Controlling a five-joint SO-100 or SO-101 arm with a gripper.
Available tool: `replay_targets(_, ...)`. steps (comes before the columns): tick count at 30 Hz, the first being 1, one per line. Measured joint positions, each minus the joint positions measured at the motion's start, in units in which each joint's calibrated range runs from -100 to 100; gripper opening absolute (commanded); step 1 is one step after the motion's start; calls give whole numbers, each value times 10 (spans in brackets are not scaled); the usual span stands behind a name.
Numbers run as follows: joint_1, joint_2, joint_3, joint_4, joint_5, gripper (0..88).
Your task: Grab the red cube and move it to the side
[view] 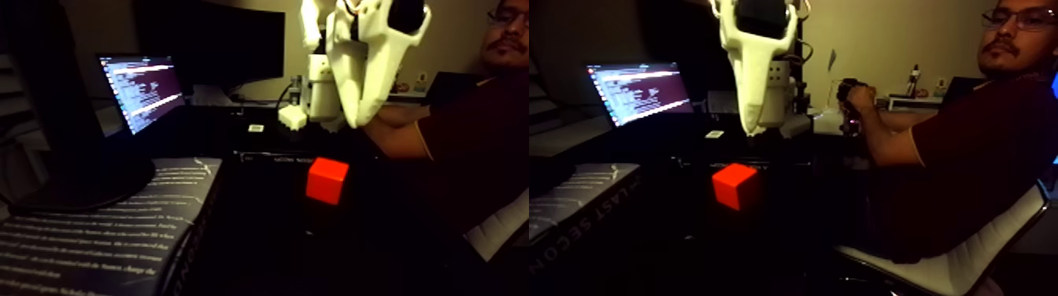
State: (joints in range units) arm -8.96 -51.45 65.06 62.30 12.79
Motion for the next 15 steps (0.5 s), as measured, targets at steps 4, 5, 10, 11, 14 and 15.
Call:
replay_targets(4,0,0,0,0,26,15)
replay_targets(5,0,0,0,0,35,15)
replay_targets(10,0,0,0,0,79,15)
replay_targets(11,0,2,0,0,90,15)
replay_targets(14,0,24,0,0,128,15)
replay_targets(15,2,34,0,0,142,15)
